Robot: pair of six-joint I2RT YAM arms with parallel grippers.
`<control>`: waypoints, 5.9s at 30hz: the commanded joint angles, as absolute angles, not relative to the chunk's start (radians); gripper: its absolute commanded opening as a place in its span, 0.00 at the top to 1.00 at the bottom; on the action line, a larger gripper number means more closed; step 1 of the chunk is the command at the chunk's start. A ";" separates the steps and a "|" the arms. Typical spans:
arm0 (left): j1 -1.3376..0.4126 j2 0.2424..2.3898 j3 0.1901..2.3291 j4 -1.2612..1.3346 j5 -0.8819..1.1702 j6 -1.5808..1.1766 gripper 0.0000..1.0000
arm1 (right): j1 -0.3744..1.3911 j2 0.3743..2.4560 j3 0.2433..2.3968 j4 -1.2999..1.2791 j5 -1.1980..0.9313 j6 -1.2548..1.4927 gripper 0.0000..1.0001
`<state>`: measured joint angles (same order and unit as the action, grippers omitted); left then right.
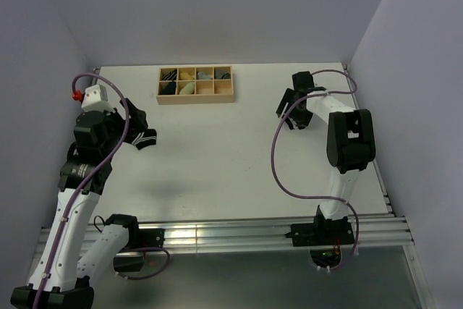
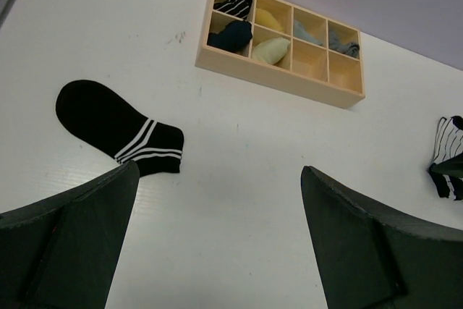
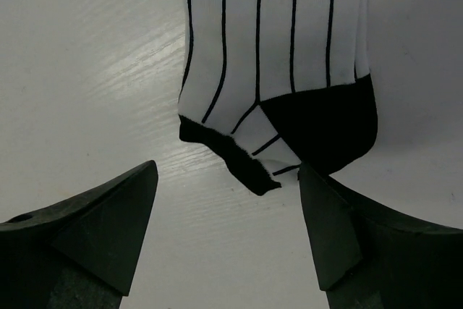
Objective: Roll the socks
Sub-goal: Move the sock to the center of the board, then roll the sock at the center of the board.
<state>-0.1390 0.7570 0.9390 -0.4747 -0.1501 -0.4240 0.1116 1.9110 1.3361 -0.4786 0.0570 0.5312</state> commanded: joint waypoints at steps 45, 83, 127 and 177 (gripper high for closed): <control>-0.170 0.816 0.856 -0.417 0.026 -0.597 0.00 | 0.913 1.766 1.218 -0.503 0.368 0.201 0.57; -0.170 0.882 0.842 -0.425 0.101 -0.630 0.01 | 0.933 1.927 1.061 -0.437 0.327 0.330 0.63; -0.529 1.518 0.850 -0.061 0.158 -0.966 0.14 | 0.641 1.812 0.937 0.049 -0.626 0.425 1.00; -0.588 1.727 1.009 -0.310 0.137 -0.986 0.99 | 0.658 1.586 0.802 0.110 -0.373 0.384 0.73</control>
